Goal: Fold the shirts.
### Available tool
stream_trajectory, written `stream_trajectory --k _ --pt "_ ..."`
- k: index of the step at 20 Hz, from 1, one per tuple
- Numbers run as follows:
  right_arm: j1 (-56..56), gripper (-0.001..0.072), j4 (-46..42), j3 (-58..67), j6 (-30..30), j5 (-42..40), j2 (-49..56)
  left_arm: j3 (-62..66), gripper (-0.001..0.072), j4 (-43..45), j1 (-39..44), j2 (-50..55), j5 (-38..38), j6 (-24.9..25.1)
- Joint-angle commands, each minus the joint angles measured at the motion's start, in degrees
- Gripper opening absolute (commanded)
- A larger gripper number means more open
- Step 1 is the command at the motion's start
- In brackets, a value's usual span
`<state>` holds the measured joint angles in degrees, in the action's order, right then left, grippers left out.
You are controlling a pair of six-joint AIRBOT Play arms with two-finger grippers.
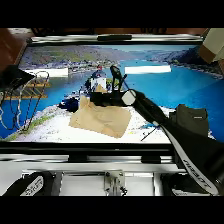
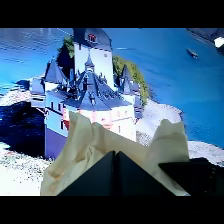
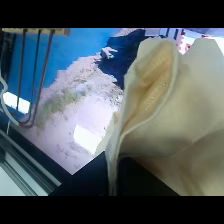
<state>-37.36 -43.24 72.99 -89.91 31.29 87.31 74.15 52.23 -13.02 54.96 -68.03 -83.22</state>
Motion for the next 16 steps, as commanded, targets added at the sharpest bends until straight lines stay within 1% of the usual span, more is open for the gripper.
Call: stream_trajectory --k 1,3,5,7,8,9,10,12,14,15,16 --pt "-3.0 0.0069 11.0 0.0 4.3 -8.2 6.7 0.0 0.0039 1.8 -3.4 -4.2 -4.5 0.2" --pt "-4.0 0.0069 14.2 0.0 6.0 -8.3 7.8 -0.5 0.0039 1.8 -3.3 -4.2 -4.5 0.2" --pt "-5.6 0.0069 17.7 0.0 9.9 -9.6 7.9 -1.6 0.0039 1.8 -3.3 -4.0 -4.2 0.2" --pt "-7.1 0.0081 19.4 0.0 10.8 -11.9 8.0 -3.0 0.0039 1.7 -2.8 -4.0 -4.0 0.2" --pt "-7.7 0.0206 19.4 0.0 10.8 -13.0 8.0 -4.0 0.0039 1.8 -2.4 -4.0 -4.0 0.2" --pt "-7.9 0.0491 19.4 0.0 10.7 -13.1 8.0 -5.0 0.0039 1.7 -2.3 -4.0 -4.0 0.2" --pt "-7.8 0.0544 19.3 0.0 10.9 -11.6 7.9 -5.8 0.0039 1.8 -1.9 -4.0 -4.0 0.2" --pt "-6.3 0.0544 17.5 0.0 13.3 -5.0 7.3 -6.7 0.0039 1.8 -2.0 -4.0 -4.0 0.2" --pt "-2.9 0.0543 9.2 0.0 13.4 4.7 5.3 -6.7 0.0039 1.8 -2.0 -4.0 -4.0 0.2" --pt "-0.4 0.0544 3.3 0.0 11.4 10.2 3.8 -6.7 0.0039 1.8 -2.0 -4.0 -4.0 0.3" --pt "2.3 0.0544 -3.1 0.0 8.1 15.4 2.3 -6.7 0.0039 1.8 -2.0 -4.0 -4.0 0.8"
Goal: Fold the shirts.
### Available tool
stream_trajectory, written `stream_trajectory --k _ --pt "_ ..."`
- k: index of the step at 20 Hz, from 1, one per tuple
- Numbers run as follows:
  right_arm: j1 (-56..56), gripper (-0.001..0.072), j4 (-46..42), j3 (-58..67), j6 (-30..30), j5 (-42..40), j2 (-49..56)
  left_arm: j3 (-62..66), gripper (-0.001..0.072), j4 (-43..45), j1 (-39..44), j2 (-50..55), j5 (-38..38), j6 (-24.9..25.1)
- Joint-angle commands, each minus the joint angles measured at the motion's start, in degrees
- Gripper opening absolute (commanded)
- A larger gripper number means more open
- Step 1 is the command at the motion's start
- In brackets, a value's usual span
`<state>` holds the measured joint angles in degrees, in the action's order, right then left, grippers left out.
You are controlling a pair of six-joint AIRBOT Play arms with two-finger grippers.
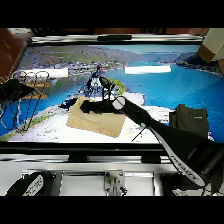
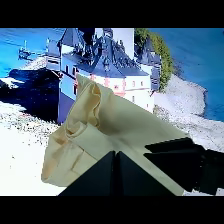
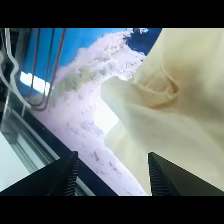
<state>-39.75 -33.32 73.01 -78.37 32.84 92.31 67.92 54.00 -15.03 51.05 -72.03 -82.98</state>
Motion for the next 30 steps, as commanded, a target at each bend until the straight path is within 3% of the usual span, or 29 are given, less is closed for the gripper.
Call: stream_trajectory --k 1,3,4,5,7,8,9,13,17,18,19,20,21,25,27,30 --pt "7.6 0.0543 -20.4 0.0 -7.4 19.3 -4.3 -0.4 0.0039 0.0 0.0 0.0 0.0 0.9" --pt "14.1 0.0543 -36.4 -0.1 -15.1 32.2 -6.6 -0.4 0.0039 0.0 0.0 0.0 0.0 1.1" --pt "17.1 0.0543 -39.7 -0.9 -16.8 36.9 -6.9 -0.4 0.0039 0.0 0.0 0.0 0.0 1.3" --pt "20.0 0.0544 -38.2 -3.0 -17.0 39.1 -6.9 -0.4 0.0040 0.0 0.0 0.0 0.0 1.3" --pt "22.7 0.0544 -29.4 -9.3 -15.9 35.4 -6.9 -0.4 0.0040 0.0 0.0 0.0 0.0 1.3" --pt "22.7 0.0622 -24.1 -12.1 -13.9 32.3 -6.9 -0.4 0.0039 0.0 0.0 0.0 0.0 1.3" --pt "22.2 0.0647 -18.6 -14.6 -10.8 29.3 -6.9 -0.4 0.0040 0.0 0.0 0.0 0.0 1.3" --pt "20.2 0.0649 -11.3 -18.3 -8.6 19.1 -5.9 -0.4 0.0040 0.0 0.0 0.0 0.0 1.3" --pt "18.2 0.0648 -3.2 -18.3 -7.2 16.1 -1.2 -0.4 0.0040 0.0 0.0 0.0 0.0 1.3" --pt "17.6 0.0595 -1.2 -18.3 -6.5 15.2 -0.3 -0.4 0.0040 0.0 0.0 0.0 0.0 1.3" --pt "17.0 0.0415 0.7 -18.3 -5.1 14.1 0.3 -0.4 0.0040 0.0 0.0 0.0 0.0 1.3" --pt "17.0 0.0167 2.2 -18.2 -3.3 12.8 0.2 -0.4 0.0040 0.0 0.0 0.0 0.0 1.3" --pt "17.6 0.0070 4.0 -17.8 -0.7 12.3 -0.4 -0.4 0.0040 0.0 0.0 0.0 0.0 1.3" --pt "24.3 0.0069 5.8 -12.1 13.4 16.7 -9.2 -0.4 0.0040 0.0 0.0 0.0 0.0 1.3" --pt "29.5 0.0069 4.1 -8.8 13.3 21.2 -16.3 -0.4 0.0039 0.0 0.0 0.0 0.0 1.3" --pt "38.6 0.0069 -4.8 -6.1 5.3 24.4 -26.6 -0.4 0.0040 0.0 0.0 0.0 0.0 1.3"
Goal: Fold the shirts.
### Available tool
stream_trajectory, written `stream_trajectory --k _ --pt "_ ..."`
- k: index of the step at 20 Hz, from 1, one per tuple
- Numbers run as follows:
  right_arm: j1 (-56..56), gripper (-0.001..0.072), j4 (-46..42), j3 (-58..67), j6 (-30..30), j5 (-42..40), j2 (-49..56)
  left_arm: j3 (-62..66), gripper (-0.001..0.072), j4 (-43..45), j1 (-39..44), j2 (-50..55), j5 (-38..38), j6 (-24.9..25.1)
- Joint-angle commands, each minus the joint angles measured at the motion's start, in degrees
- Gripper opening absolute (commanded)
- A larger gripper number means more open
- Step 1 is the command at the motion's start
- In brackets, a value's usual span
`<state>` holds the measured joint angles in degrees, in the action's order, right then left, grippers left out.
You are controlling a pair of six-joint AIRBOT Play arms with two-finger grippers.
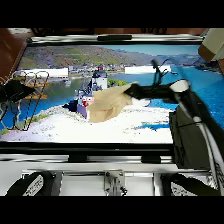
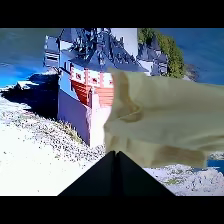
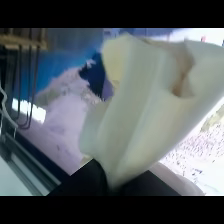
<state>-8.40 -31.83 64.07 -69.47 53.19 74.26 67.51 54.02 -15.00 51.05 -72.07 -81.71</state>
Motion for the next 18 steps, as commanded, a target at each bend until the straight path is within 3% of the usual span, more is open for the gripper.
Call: stream_trajectory --k 1,6,9,13,18 --pt "10.4 0.0069 -9.6 2.9 -6.3 4.7 -11.3 0.0 0.0040 0.0 0.0 0.0 0.0 0.0" --pt "27.9 0.0069 -22.6 2.9 -12.3 9.5 -20.1 0.0 0.0040 0.0 0.0 -0.1 0.0 0.0" --pt "37.9 0.0069 -24.6 2.9 -12.3 14.3 -22.0 0.0 0.0040 0.0 0.0 -0.1 0.0 0.0" --pt "48.2 0.0070 -35.4 2.9 -12.2 26.8 -24.1 0.0 0.0040 -0.1 0.0 -0.7 0.0 1.5" --pt "54.8 0.0070 -47.1 2.9 -11.7 36.6 -26.9 0.0 0.0040 -0.1 0.0 -0.8 0.0 1.6"
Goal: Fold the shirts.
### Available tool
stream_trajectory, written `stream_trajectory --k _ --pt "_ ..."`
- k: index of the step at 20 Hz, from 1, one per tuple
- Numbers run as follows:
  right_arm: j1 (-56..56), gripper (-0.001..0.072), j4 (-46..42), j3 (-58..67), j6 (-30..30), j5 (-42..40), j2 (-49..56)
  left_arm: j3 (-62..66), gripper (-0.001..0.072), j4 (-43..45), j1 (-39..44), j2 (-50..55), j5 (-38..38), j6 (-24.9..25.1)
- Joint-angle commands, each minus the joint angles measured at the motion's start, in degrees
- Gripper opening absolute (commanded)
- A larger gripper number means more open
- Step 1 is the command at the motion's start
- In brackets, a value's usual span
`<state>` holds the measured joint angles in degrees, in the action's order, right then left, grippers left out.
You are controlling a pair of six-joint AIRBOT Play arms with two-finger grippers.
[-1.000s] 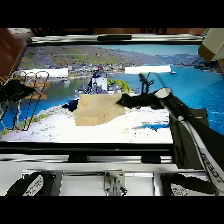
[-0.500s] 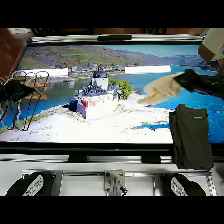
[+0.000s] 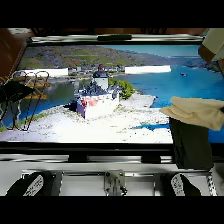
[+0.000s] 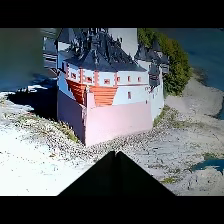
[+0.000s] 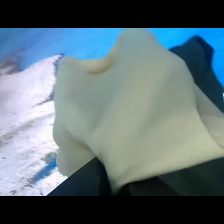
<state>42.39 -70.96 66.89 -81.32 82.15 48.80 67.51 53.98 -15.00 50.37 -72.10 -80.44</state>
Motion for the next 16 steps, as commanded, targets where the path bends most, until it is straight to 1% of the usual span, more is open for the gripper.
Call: stream_trajectory --k 1,3,6,8,12,13,14,15,16 --pt "4.8 0.0070 -10.4 0.0 0.2 9.9 -1.5 0.0 0.0041 0.0 0.0 -0.1 0.0 0.5" --pt "5.4 0.0070 -16.2 -0.1 -0.1 14.2 -1.5 0.0 0.0040 -0.1 0.0 -0.1 0.0 1.6" --pt "5.4 0.0070 -23.5 -3.2 -2.5 17.9 -1.7 0.0 0.0041 -0.2 0.0 -0.2 0.0 2.0" --pt "5.4 0.0071 -24.1 -7.8 -2.7 18.5 -3.3 0.0 0.0041 -0.2 0.0 -0.3 0.0 2.8" --pt "5.4 0.0080 -25.2 -21.2 -3.3 19.1 -8.3 0.0 0.0041 -0.8 0.0 -0.5 0.0 2.9" --pt "5.4 0.0121 -26.6 -24.4 -4.2 17.3 -9.5 0.0 0.0041 -1.0 0.0 -0.5 0.0 2.8" --pt "5.4 0.0351 -27.7 -26.6 -5.8 15.3 -10.4 0.0 0.0040 -1.1 0.0 -0.5 0.0 2.8" --pt "5.4 0.0594 -28.4 -27.9 -6.2 13.6 -10.9 0.0 0.0040 -1.1 0.0 -0.5 0.0 2.8" --pt "5.4 0.0611 -29.1 -27.9 -6.2 12.4 -10.8 0.0 0.0040 -1.0 0.0 -0.5 0.0 2.9"
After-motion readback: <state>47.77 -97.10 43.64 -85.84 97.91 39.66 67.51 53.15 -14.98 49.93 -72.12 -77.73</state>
